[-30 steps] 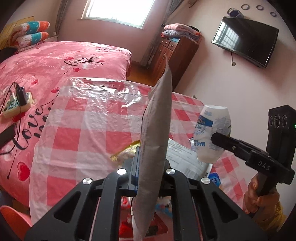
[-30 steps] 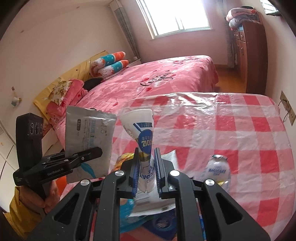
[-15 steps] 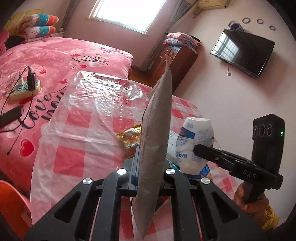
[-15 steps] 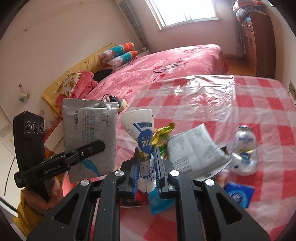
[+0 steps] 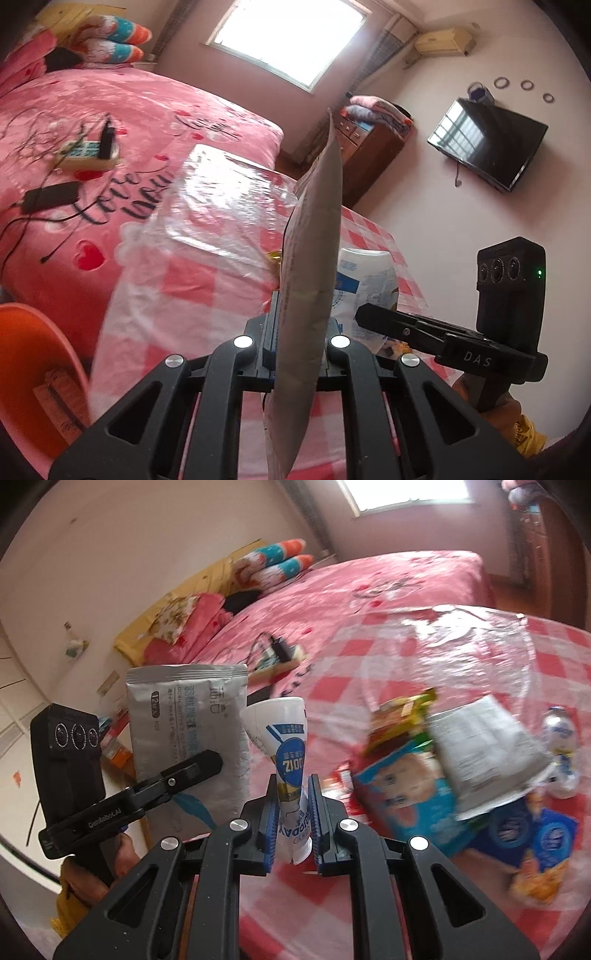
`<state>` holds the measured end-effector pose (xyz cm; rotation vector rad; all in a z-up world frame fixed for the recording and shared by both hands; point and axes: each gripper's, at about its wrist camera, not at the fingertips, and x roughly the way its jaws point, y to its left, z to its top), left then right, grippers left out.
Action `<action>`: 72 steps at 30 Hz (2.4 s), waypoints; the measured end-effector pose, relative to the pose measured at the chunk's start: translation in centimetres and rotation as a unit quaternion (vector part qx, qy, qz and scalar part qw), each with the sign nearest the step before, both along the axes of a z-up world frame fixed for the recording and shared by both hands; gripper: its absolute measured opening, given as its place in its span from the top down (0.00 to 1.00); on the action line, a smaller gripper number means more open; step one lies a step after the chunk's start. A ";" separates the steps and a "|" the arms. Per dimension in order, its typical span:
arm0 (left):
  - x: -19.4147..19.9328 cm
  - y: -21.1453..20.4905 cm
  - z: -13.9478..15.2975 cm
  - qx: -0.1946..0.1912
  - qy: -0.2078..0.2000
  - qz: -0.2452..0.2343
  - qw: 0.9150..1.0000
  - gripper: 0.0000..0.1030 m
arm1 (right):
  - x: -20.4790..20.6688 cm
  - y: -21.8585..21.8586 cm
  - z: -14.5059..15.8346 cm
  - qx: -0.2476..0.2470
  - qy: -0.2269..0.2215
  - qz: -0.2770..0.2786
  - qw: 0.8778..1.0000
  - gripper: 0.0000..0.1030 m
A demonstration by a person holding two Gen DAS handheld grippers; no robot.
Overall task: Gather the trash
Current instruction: 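Carry both items to the orange bucket and open both tools, then move both tools back to the remaining trash pile on the bed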
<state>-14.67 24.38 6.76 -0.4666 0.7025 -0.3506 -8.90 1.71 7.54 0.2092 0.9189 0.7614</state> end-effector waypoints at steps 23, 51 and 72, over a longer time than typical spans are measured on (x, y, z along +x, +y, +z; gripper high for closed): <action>-10.2 16.7 -7.8 0.035 0.093 0.237 0.967 0.88 | -3.8 21.5 -3.0 -0.023 0.036 0.215 0.976 0.81; -12.4 14.1 -8.0 0.068 -0.022 0.310 0.948 0.15 | -5.0 10.1 -1.4 -0.016 -0.153 0.062 0.986 0.05; -8.4 5.7 -5.0 0.132 0.034 0.254 0.957 0.15 | -4.3 1.0 -2.3 -0.062 -0.209 -0.050 0.975 0.05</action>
